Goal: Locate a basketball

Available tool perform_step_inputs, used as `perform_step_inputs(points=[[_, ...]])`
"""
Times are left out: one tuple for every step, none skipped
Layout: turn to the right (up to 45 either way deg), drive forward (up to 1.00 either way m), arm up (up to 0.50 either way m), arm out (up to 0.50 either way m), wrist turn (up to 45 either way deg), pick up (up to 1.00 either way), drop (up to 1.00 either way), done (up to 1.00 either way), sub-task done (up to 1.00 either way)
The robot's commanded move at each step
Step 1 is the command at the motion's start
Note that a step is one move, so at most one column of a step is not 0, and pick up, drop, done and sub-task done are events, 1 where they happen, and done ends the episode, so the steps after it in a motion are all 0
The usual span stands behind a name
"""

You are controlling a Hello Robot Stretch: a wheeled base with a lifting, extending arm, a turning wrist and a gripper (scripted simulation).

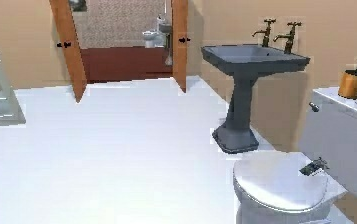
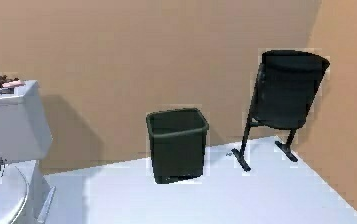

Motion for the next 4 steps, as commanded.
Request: perform_step_inputs(points=[[0.0,0.05,0.0,0.0,0.0,0.0,0.0,0.0,0.0],[-12.0,0.0,0.0,0.0,0.0,0.0,0.0,0.0,0.0],[0.0,0.3,0.0,0.0,0.0,0.0,0.0,0.0,0.0],[-45.0,0.0,0.0,0.0,0.0,0.0,0.0,0.0,0.0]])
